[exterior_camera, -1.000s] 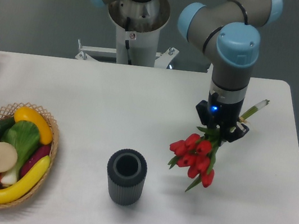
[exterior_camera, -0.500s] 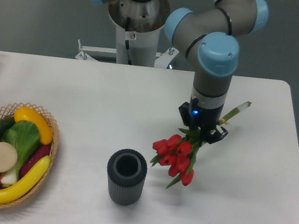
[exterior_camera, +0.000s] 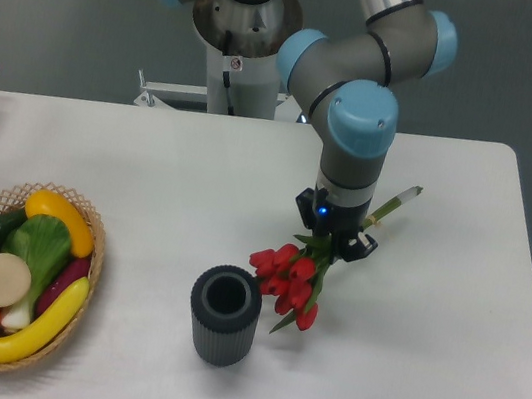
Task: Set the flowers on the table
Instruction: 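Carry the red tulips with the gripper toward the grey vase, lowering them, then lower the tulips onto the table beside the vase and open the gripper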
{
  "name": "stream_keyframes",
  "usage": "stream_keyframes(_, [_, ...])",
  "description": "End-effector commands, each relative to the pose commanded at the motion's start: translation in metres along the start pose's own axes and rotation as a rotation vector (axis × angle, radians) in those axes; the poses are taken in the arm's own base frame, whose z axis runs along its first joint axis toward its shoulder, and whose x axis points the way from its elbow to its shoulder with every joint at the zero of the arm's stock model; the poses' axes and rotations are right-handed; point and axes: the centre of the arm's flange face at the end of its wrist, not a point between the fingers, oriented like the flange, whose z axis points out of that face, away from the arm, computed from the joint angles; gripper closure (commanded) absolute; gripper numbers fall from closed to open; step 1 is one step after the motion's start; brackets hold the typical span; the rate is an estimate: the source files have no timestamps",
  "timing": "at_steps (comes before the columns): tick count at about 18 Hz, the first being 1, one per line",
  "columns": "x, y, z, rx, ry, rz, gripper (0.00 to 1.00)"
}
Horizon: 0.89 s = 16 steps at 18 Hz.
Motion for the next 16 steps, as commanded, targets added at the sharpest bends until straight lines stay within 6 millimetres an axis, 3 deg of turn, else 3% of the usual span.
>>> stream_keyframes(2, [0.001, -0.002, 0.008, -0.004, 0.013, 0.004, 0.59])
stream_keyframes(10, [0.003, -0.006, 0.027, -0.011, 0.044, 0.013, 0.58])
stream_keyframes(12, [0.003, -0.007, 0.026, -0.008, 0.043, 0.014, 0.49])
stream_keyframes(14, [0.002, -0.006, 0.022, -0.004, 0.036, 0.014, 0.28])
stream_keyframes(16, [0.0, -0.004, 0.019, -0.001, 0.031, 0.016, 0.2])
